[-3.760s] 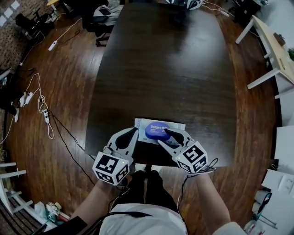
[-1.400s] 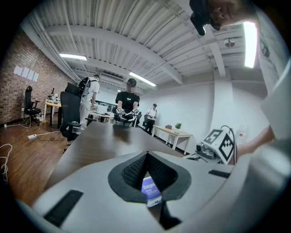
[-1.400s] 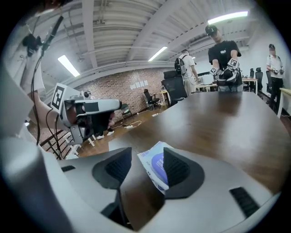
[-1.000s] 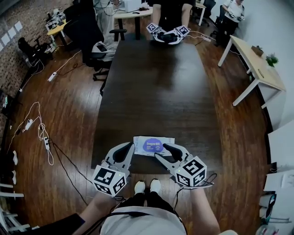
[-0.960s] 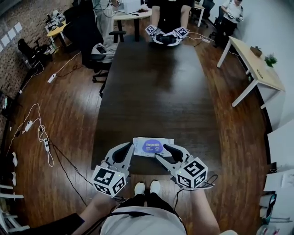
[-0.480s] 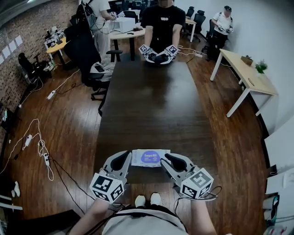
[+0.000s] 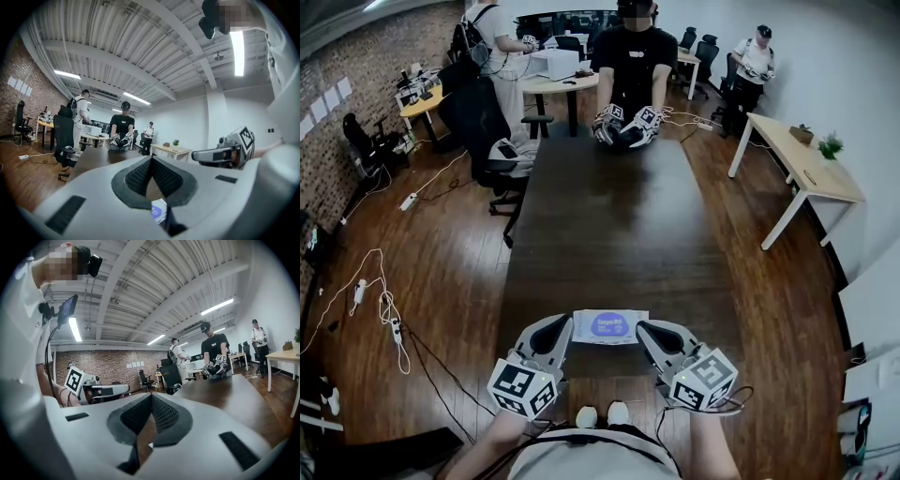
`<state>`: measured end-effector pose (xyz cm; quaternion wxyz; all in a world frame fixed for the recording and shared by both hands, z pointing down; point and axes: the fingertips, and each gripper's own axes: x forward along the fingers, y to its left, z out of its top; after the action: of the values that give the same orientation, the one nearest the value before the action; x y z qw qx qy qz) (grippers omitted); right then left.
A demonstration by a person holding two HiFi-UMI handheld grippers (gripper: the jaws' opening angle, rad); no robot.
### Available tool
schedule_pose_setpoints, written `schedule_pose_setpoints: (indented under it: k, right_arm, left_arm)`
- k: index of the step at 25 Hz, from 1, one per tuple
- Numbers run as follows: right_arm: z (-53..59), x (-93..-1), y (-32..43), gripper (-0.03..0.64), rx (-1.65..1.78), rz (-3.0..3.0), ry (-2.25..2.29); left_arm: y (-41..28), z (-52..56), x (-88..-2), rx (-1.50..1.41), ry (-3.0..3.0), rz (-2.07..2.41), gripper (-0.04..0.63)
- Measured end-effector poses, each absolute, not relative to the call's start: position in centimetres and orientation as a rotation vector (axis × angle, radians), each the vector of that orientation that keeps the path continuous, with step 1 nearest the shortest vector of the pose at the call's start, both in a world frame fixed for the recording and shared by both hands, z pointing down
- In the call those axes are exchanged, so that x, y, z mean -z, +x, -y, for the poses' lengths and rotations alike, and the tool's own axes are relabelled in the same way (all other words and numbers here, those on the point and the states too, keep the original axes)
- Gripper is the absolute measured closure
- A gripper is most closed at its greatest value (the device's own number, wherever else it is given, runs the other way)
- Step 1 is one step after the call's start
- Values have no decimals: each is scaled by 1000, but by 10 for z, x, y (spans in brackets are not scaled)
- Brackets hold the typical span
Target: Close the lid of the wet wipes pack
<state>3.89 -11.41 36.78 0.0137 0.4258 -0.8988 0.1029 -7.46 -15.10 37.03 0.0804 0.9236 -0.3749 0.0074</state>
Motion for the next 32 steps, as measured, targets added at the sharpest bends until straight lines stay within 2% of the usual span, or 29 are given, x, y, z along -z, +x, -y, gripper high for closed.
schedule_pose_setpoints:
  k: [21, 32]
  right_arm:
    - [38, -367, 32, 609, -307, 2755, 1437]
    - [-61, -353, 56, 609, -231, 2817, 1383]
  left_arm:
    - [-80, 91, -379, -31, 2808, 990, 594]
    - [-57, -2, -366, 32, 2792, 1089, 594]
